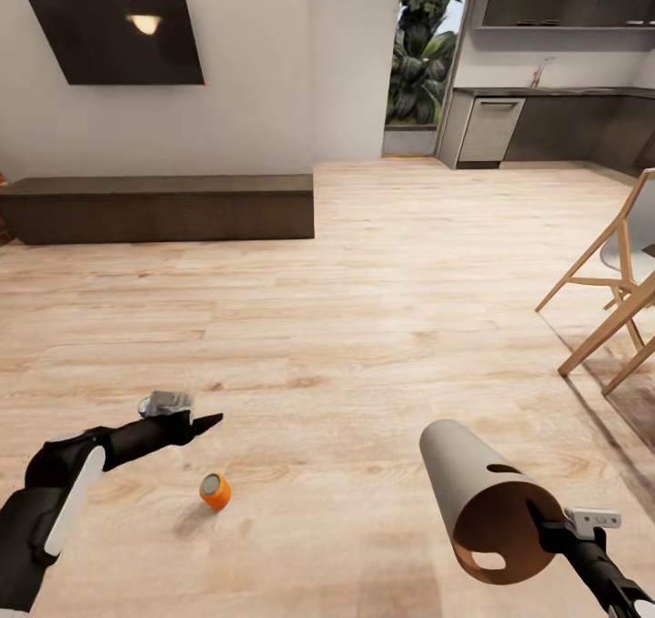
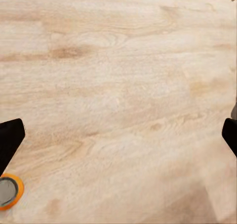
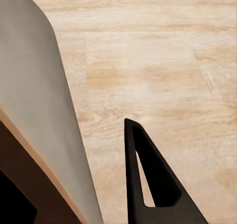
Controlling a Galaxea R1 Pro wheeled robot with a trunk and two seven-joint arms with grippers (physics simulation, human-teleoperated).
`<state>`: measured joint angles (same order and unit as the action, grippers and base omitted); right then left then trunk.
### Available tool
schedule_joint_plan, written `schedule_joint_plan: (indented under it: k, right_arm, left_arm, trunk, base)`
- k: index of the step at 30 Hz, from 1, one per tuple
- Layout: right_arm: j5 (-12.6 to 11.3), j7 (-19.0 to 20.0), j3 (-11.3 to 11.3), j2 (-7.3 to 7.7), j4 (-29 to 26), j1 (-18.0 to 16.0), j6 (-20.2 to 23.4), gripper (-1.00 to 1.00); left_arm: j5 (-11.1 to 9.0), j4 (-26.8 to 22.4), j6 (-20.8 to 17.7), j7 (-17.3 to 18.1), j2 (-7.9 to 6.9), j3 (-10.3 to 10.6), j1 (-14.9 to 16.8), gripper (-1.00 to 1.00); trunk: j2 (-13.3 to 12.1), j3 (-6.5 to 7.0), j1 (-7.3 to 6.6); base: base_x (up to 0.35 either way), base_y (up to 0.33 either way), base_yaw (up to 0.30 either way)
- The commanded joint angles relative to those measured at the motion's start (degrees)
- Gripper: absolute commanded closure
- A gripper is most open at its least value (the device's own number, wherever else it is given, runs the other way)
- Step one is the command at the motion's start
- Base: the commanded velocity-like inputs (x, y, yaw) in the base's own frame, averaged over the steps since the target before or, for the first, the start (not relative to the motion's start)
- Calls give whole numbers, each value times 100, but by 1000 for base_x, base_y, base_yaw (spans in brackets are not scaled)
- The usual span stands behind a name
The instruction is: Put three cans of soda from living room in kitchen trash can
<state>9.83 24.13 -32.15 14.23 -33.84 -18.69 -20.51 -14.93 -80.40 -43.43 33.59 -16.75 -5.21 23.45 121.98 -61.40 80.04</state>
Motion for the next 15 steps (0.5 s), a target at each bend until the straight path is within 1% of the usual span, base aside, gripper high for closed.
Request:
schedule_joint_plan:
  k: [1,2,3,4,8,9,11,13,14,15]
  right_arm:
    - [-52,59,-10,-2,-9,-3,3,100]
    - [-52,59,-10,-4,-9,-3,3,100]
    - [-52,59,-10,-5,-9,-3,3,100]
    - [-52,62,-10,-6,-9,-3,3,100]
    - [-52,64,4,-7,-11,-3,5,100]
    - [-52,63,42,-9,-15,-3,10,100]
    - [-55,61,92,-13,-31,-3,16,100]
    - [-54,60,134,-24,-58,-6,24,100]
    - [-53,59,171,-45,-83,-9,29,100]
    - [-53,58,184,-55,-98,-9,33,100]
  left_arm:
    - [-12,-51,-124,-62,3,-39,102,-100]
    - [-30,-119,-338,-220,7,-148,305,-100]
    - [-38,-143,-425,-322,8,-220,395,-100]
    - [-50,-178,-550,-574,12,-357,535,-100]
    - [-66,-207,-657,-1244,63,-508,682,-100]
    - [-63,-194,-653,-1613,136,-546,717,-100]
    - [-55,-92,-568,-1936,229,-565,738,-100]
    - [-43,154,-368,-2175,315,-573,751,-100]
    - [-35,555,-94,-2346,371,-576,760,-100]
    - [-30,807,49,-2415,393,-578,763,-100]
  trunk:
    - [0,0,0]
    - [0,0,0]
    - [0,0,0]
    - [0,0,0]
    - [0,0,0]
    - [0,0,0]
    - [0,0,0]
    - [0,0,0]
    - [0,0,0]
    - [0,0,0]
  base:
    - [47,0,0]
    - [59,0,0]
    - [59,0,0]
    - [42,0,0]
    - [25,0,0]
    - [11,0,0]
    - [8,0,0]
    - [5,0,0]
    - [3,0,0]
    - [2,0,0]
